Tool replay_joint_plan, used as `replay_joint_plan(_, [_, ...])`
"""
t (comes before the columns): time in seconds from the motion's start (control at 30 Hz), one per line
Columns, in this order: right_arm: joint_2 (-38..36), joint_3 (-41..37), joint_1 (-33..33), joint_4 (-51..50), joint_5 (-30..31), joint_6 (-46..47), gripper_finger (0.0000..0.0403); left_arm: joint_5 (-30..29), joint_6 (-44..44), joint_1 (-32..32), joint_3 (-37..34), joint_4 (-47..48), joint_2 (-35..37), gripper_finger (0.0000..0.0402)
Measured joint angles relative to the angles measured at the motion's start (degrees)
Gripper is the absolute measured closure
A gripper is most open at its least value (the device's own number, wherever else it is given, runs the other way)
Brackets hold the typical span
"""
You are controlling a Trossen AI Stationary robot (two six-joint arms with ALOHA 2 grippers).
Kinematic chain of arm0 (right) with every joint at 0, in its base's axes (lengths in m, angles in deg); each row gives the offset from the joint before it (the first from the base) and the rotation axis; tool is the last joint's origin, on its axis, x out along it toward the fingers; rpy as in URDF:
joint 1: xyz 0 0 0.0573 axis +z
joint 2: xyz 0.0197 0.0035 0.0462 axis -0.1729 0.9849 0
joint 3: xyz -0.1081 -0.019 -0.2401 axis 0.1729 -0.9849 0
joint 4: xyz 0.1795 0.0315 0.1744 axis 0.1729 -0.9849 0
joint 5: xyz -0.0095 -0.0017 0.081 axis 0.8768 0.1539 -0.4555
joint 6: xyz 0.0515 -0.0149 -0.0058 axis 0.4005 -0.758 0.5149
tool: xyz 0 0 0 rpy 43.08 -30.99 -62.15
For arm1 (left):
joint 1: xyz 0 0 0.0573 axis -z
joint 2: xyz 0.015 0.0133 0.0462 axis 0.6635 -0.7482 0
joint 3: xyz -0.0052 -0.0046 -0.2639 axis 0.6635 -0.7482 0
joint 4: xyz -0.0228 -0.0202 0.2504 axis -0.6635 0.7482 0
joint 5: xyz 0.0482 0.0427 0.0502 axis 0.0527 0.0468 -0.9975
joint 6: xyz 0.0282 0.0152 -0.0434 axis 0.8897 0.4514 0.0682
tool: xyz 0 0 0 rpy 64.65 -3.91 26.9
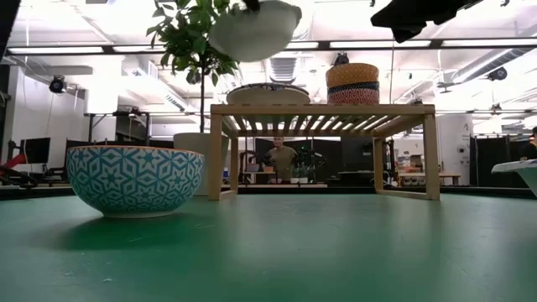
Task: Place and stack bowls onto a shelf
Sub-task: Stack the white patterned bowl on top of the white patterned bowls on the shelf
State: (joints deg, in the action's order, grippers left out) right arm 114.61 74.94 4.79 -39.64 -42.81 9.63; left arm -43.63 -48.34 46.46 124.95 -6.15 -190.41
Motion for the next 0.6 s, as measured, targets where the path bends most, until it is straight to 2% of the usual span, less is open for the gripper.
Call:
replay_joint_plan(0.13, [0.0, 0.0, 0.0, -0.3, 0.1, 0.0, 0.0394, 0.5, 4.2, -6.7, -2.6, -5.2, 0.0, 0.0401])
replay_joint_plan(0.27, [0.0, 0.0, 0.0, -0.3, 0.1, 0.0, 0.0394, 6.5, 6.7, -11.7, -4.9, -9.5, 0.0, 0.0401])
replay_joint_plan(0.6, [0.0, 0.0, 0.0, -0.3, 0.2, -0.2, 0.0394, 8.1, 7.0, -16.4, -8.4, -14.1, -0.2, 0.0397])
